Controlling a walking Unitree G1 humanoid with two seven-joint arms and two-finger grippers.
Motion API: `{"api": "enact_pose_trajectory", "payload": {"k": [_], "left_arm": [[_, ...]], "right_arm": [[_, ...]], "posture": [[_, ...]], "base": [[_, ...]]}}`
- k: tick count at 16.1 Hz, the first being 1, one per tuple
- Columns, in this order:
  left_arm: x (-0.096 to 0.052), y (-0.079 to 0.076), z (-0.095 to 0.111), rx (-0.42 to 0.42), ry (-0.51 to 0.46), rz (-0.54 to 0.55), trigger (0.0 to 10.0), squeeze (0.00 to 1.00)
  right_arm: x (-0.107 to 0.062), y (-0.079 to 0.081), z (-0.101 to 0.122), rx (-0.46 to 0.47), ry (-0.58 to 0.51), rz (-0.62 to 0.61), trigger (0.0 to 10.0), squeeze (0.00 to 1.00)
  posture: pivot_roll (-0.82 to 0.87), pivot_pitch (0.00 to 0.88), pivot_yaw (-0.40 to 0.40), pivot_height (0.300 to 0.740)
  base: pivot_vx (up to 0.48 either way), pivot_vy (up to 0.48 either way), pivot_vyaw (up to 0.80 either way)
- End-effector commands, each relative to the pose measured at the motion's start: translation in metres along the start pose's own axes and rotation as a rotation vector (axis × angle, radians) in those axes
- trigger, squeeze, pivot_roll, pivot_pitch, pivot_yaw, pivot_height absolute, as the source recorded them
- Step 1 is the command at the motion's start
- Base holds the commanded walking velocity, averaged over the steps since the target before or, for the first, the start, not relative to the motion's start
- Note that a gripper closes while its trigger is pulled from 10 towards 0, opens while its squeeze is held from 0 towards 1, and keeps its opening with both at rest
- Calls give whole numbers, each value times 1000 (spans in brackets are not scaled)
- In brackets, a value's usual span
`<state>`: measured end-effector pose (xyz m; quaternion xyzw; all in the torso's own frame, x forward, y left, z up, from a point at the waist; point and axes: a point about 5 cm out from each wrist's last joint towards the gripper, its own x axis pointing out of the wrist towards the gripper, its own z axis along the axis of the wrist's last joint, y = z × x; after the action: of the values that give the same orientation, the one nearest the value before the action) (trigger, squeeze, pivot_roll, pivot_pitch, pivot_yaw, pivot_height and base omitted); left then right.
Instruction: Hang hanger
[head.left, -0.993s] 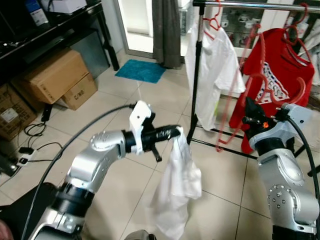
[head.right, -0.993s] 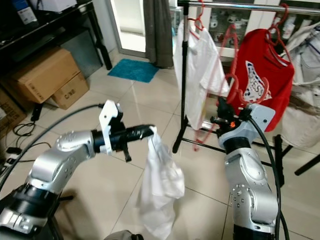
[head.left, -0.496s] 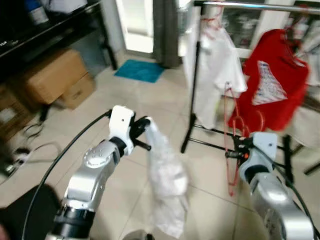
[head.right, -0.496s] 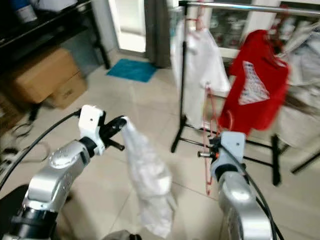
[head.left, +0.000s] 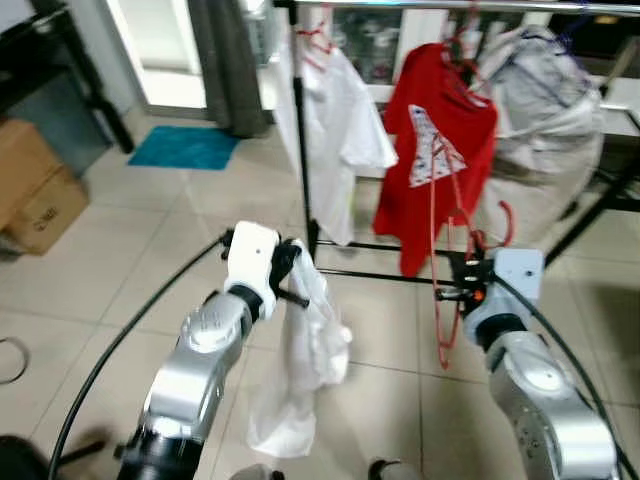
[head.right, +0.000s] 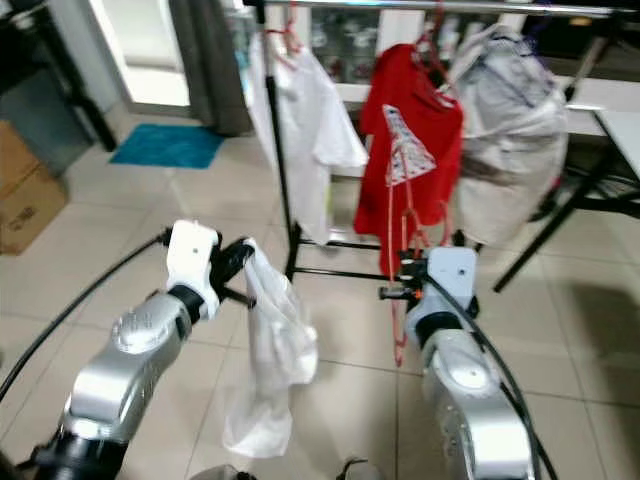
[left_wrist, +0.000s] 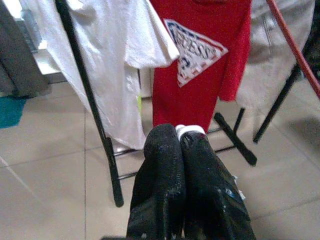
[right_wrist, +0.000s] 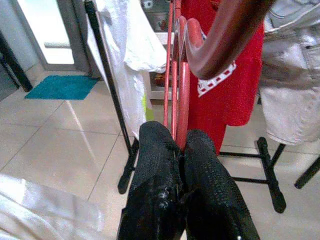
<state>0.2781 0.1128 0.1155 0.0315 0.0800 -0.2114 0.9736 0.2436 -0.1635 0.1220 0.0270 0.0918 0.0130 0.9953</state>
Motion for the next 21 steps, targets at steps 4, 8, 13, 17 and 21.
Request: {"api": "enact_pose_trajectory", "payload": {"k": [4,8,13,17,21], "left_arm": [[5,9,22,41,-71,47,10000,0],[7,0,22,10,-78,30,10000,0],[11,8,26,-4,-74,40,10000,0],[12,0,26,28,-76,10,10000,0],[12,3,23,29,-65,28,10000,0]], "right_arm": [[6,-2,13,95,-59,-59,10000,0],[2,-10,18,282,-134,-86,10000,0],[3,-3,17,188,-75,-68,10000,0],[2,-8,14,160,-76,-83,10000,0],[-3,-12,1,108,4,-107,10000,0]], "posture": [[-19,58,38,740],[-30,39,61,740],[-45,68,78,740],[-18,55,70,740],[-18,47,64,740]], "base": [[0,0,-800],[0,0,-800],[0,0,-800],[0,0,-200],[0,0,-600]]}}
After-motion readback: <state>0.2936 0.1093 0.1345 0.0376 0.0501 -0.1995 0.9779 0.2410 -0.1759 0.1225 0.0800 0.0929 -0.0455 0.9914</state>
